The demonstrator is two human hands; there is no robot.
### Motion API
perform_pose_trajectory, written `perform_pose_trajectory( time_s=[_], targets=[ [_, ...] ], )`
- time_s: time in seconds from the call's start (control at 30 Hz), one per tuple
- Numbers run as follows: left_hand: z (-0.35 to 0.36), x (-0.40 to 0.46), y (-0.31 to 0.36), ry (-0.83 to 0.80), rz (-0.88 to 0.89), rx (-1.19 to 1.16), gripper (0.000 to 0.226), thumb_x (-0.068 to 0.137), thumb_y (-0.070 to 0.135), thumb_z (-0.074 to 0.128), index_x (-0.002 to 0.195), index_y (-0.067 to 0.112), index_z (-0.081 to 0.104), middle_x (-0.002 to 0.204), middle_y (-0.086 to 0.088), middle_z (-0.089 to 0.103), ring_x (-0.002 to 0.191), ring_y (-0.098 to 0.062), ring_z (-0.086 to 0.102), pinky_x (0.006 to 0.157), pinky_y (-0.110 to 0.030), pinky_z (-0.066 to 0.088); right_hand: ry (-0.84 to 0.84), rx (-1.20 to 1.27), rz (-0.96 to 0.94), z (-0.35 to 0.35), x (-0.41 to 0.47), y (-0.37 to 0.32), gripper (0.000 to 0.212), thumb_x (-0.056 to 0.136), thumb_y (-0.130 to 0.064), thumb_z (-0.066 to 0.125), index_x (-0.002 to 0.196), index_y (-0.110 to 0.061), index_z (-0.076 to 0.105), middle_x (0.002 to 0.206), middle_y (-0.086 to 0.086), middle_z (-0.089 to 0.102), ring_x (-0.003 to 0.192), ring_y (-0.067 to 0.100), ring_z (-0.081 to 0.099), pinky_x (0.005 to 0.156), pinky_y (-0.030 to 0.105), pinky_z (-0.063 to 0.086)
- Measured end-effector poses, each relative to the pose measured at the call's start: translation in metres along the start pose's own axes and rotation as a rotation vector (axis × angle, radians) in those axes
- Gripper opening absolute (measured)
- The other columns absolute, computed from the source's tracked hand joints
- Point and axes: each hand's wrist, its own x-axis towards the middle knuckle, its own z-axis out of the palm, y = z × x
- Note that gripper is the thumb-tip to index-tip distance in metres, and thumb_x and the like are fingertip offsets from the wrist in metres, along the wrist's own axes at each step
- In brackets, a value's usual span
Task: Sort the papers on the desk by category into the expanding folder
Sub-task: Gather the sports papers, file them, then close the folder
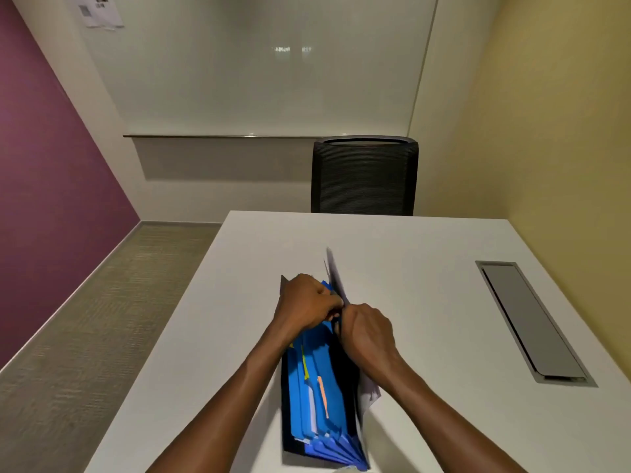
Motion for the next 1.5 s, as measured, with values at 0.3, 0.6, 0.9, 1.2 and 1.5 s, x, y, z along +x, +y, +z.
perform_pose_trajectory(
  time_s=[0.3,0.6,0.9,1.2,1.5],
  targets=[
    [0.026,-0.023,-0.048,0.500,-0.048,-0.401,0.010,0.089,0.023,0.071,0.096,0.029,0.067,0.094,0.014,0.070,0.090,-0.005,0.067,0.073,-0.019,0.050,-0.117,0.220,0.316,0.030,0.010,0.065,0.023,0.093,-0.021,0.049,0.078,-0.008,0.060,0.079,0.004,0.060,0.071,0.022,0.058,0.050,0.027,0.034],
    [0.068,-0.024,-0.081,0.156,-0.463,-0.277,0.127,0.064,0.067,0.079,0.155,0.015,0.006,0.156,-0.017,0.028,0.139,-0.036,0.036,0.111,-0.051,0.037,-0.146,0.651,0.349,0.033,0.019,0.095,0.052,0.095,-0.021,0.060,0.047,-0.015,0.038,0.047,-0.004,0.040,0.047,0.012,0.037,0.052,0.027,0.028],
    [0.064,-0.009,-0.061,0.037,-0.373,-0.185,0.142,0.051,0.078,0.073,0.155,0.018,-0.002,0.159,-0.015,0.027,0.141,-0.033,0.037,0.112,-0.051,0.038,-0.110,0.736,0.298,0.045,0.026,0.091,0.055,0.096,-0.019,0.058,0.047,-0.015,0.036,0.047,-0.002,0.033,0.047,0.012,0.031,0.051,0.027,0.025],
    [0.060,-0.003,-0.069,-0.002,-0.309,0.023,0.024,0.079,0.026,0.071,0.087,0.008,0.058,0.083,-0.005,0.067,0.065,-0.018,0.063,0.061,-0.030,0.053,-0.101,0.849,0.356,0.052,0.032,0.099,0.046,0.097,-0.020,0.058,0.054,-0.009,0.044,0.056,0.005,0.042,0.052,0.014,0.038,0.047,0.019,0.029],
    [0.040,0.002,-0.053,0.195,-0.055,0.395,0.008,0.085,0.016,0.057,0.083,0.008,0.061,0.082,-0.002,0.065,0.066,-0.016,0.050,0.057,-0.026,0.034,-0.092,0.962,0.314,0.064,0.043,0.102,0.048,0.096,-0.022,0.059,0.054,-0.010,0.037,0.050,-0.001,0.032,0.045,0.007,0.030,0.051,0.020,0.027]
  ],
)
